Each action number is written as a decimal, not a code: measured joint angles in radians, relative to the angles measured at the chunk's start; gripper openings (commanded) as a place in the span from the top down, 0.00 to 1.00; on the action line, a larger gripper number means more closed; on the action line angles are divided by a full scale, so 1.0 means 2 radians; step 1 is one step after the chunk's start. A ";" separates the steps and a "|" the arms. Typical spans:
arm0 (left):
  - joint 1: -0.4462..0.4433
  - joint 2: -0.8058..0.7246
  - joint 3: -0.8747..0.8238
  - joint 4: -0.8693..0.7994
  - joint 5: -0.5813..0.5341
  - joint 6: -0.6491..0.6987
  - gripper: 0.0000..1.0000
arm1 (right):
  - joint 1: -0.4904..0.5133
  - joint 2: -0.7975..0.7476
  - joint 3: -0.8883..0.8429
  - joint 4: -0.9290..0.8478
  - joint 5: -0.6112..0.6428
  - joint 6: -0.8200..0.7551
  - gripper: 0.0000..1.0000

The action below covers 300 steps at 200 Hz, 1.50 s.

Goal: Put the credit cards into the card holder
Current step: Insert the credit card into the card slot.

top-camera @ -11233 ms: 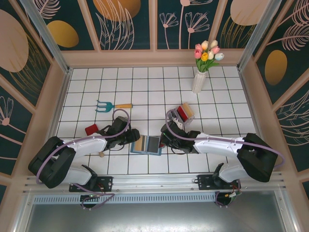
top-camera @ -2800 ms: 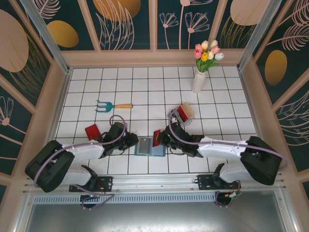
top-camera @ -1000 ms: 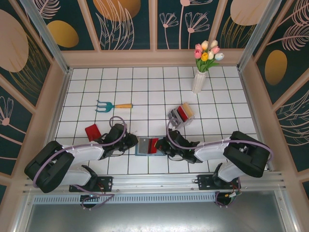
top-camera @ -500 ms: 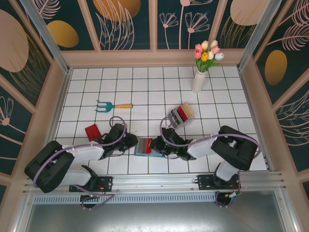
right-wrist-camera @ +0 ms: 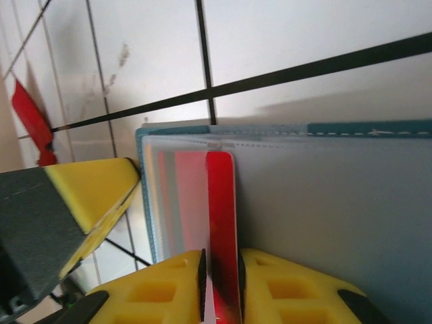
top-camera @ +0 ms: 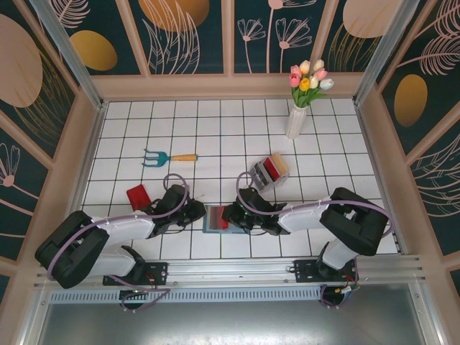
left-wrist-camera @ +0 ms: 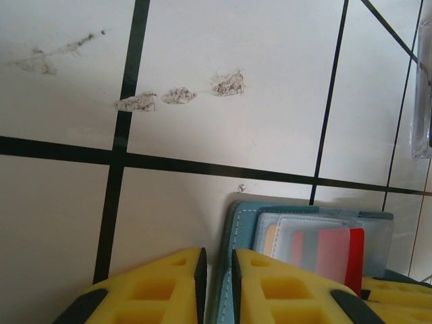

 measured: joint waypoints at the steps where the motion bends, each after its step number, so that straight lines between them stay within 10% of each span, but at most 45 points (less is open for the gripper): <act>1: 0.000 0.000 0.000 0.000 0.000 0.000 0.79 | 0.000 0.000 0.000 -0.001 0.000 -0.001 0.81; 157: 0.000 0.000 0.000 0.000 0.000 0.000 0.79 | 0.000 -0.009 0.043 -0.089 0.006 -0.037 0.67; 300: 0.000 0.001 0.000 0.000 0.002 0.000 0.79 | 0.000 0.033 0.068 -0.085 -0.017 -0.044 0.90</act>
